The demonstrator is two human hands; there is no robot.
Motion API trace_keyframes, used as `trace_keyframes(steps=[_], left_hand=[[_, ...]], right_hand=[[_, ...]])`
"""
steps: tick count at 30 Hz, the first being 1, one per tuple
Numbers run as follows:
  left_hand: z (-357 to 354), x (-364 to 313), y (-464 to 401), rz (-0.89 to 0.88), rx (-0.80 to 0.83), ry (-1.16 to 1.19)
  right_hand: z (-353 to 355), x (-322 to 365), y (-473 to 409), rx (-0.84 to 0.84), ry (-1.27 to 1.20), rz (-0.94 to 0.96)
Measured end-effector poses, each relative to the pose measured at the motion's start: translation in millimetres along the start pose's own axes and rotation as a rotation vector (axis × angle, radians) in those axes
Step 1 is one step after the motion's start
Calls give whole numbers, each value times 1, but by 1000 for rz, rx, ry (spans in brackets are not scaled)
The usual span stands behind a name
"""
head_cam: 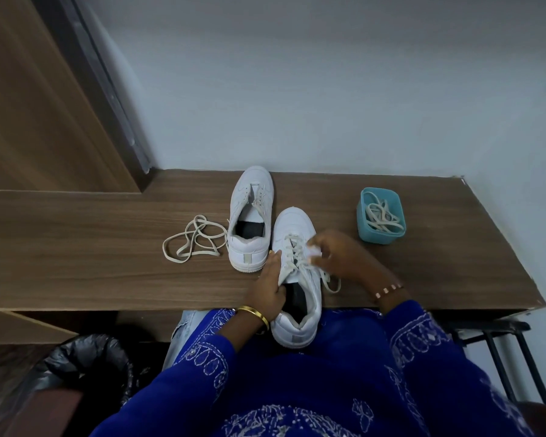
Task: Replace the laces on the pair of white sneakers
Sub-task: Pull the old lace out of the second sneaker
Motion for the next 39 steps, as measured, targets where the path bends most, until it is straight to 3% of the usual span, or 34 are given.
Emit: trace_keyframes(steps=[1, 3, 10, 15, 18, 20, 25, 30, 35, 39], left_hand=[[1, 0, 0, 5, 1, -2], [0, 1, 0, 13, 4, 4], [-1, -2, 0, 9, 5, 2], [0, -1, 1, 1, -9, 16], [0, 2, 2, 3, -7, 11], [0, 2, 0, -5, -9, 7], [-1, 2, 0, -3, -10, 27], [-1, 2, -1, -11, -5, 23], [-1, 2, 0, -10, -11, 11], [-1, 3, 0, -8, -16, 17]], right_hand=[[-15, 3, 1, 58, -13, -10], [-26, 10, 5, 15, -88, -3], [20, 8, 9, -437, 32, 106], [58, -13, 22, -718, -737, -151], [85, -16, 24, -767, -815, -145], [80, -18, 17, -714, -706, -194], [27, -17, 7, -483, -65, -317], [-20, 41, 14, -368, 131, 37], [-21, 54, 14, -444, 386, 79], [-23, 59, 15, -442, 381, 74]])
Point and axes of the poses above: each hand's wrist, its own y-axis away from the middle knuckle, its own z-axis out of the back of the hand, x = y × z, the point moved 6 cm from there along -y, towards the middle knuckle, and after that the axes turned 6 degrees about y, right-handed, at the moved point
